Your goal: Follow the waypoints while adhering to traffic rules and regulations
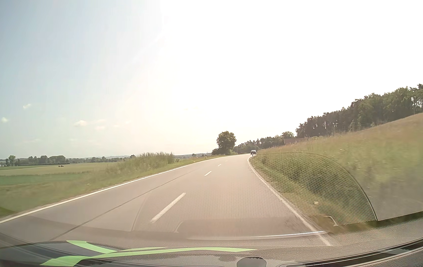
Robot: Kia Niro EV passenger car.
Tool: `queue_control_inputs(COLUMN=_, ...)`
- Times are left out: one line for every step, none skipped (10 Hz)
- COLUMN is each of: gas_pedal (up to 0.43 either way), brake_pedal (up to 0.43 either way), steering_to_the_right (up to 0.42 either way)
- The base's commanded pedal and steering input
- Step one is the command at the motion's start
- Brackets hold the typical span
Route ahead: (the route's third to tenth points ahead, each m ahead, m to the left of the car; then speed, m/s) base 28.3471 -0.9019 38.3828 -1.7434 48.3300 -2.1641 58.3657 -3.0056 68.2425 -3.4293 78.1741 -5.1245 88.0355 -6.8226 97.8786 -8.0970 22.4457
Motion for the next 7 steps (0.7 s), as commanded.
queue_control_inputs(gas_pedal=0.150, brake_pedal=0.000, steering_to_the_right=0.005)
queue_control_inputs(gas_pedal=0.150, brake_pedal=0.000, steering_to_the_right=0.006)
queue_control_inputs(gas_pedal=0.150, brake_pedal=0.000, steering_to_the_right=0.005)
queue_control_inputs(gas_pedal=0.157, brake_pedal=0.000, steering_to_the_right=0.005)
queue_control_inputs(gas_pedal=0.169, brake_pedal=0.000, steering_to_the_right=0.005)
queue_control_inputs(gas_pedal=0.177, brake_pedal=0.000, steering_to_the_right=0.005)
queue_control_inputs(gas_pedal=0.177, brake_pedal=0.000, steering_to_the_right=0.005)
